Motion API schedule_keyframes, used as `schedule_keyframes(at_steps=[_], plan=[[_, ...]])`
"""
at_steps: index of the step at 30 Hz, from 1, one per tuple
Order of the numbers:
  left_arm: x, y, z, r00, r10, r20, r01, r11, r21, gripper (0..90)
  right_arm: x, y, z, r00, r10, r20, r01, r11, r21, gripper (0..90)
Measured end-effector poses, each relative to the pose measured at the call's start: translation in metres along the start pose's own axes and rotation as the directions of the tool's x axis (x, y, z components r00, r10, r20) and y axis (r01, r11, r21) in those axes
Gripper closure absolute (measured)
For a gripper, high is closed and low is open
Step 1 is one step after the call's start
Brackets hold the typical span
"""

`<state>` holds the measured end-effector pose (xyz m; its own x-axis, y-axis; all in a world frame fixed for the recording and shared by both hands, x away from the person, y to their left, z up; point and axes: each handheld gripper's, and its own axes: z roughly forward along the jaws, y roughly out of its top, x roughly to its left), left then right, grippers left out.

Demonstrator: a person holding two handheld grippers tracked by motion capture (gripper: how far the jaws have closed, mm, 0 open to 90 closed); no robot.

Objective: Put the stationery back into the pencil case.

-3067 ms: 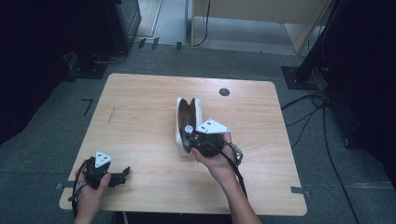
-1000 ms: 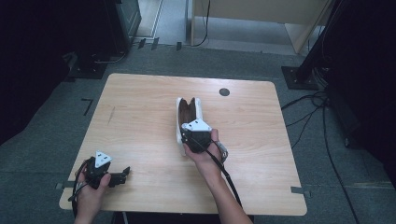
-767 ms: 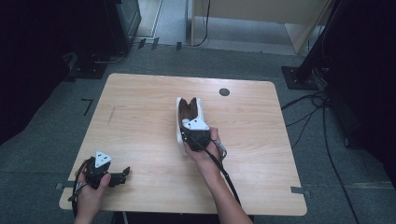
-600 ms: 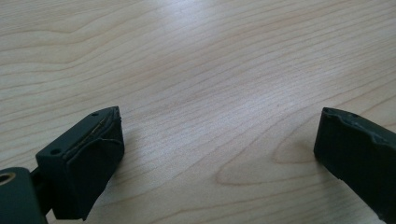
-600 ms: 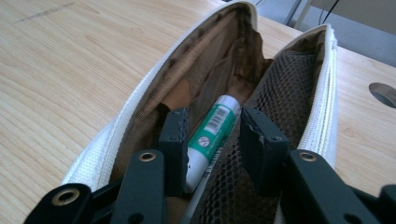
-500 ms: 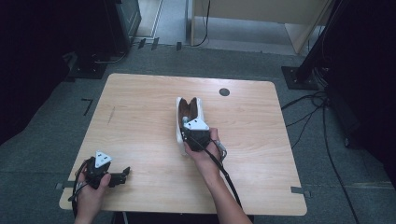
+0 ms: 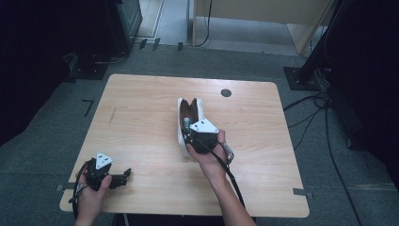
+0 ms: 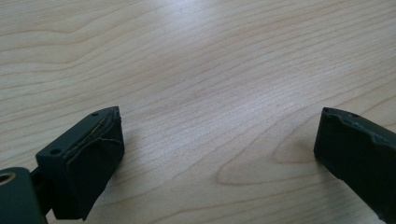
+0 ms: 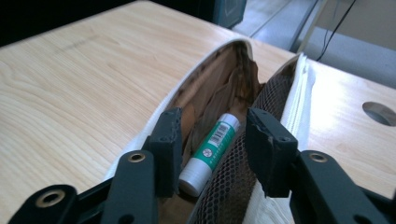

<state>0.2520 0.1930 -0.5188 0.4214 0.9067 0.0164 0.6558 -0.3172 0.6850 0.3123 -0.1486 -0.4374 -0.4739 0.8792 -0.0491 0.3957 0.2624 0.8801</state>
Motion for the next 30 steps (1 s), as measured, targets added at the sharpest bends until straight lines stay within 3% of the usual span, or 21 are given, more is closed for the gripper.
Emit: schedule_keyframes(at_steps=[5, 8, 16, 21, 25, 30], plan=[[0.000, 0.000, 0.000, 1.0000, -0.003, 0.000, 0.003, 1.0000, -0.002, 1.9, -0.002, 0.004, -0.024, 0.9999, 0.013, -0.007, -0.013, 0.999, -0.046, 50.5], [0.000, 0.000, 0.000, 1.0000, -0.001, -0.001, 0.001, 1.0000, -0.001, 1.9, -0.007, 0.004, -0.039, 0.9983, 0.051, -0.029, -0.053, 0.996, -0.071, 49.4], [0.000, 0.000, 0.000, 1.0000, -0.002, -0.001, 0.002, 1.0000, -0.002, 1.9, -0.024, -0.009, -0.063, 0.9977, 0.065, 0.021, -0.064, 0.996, -0.059, 44.8], [0.000, 0.000, 0.000, 1.0000, -0.002, 0.000, 0.002, 1.0000, -0.001, 1.9, -0.033, -0.032, -0.065, 0.9939, 0.101, 0.044, -0.100, 0.995, -0.031, 44.1], [0.000, 0.000, 0.000, 1.0000, -0.002, 0.000, 0.002, 1.0000, -0.001, 1.9, -0.036, -0.052, -0.061, 0.9889, 0.146, 0.029, -0.146, 0.989, 0.011, 44.0], [0.000, 0.000, 0.000, 1.0000, -0.002, -0.001, 0.002, 1.0000, -0.001, 1.9, -0.033, -0.072, -0.054, 0.9853, 0.169, 0.021, -0.170, 0.984, 0.051, 44.4]])
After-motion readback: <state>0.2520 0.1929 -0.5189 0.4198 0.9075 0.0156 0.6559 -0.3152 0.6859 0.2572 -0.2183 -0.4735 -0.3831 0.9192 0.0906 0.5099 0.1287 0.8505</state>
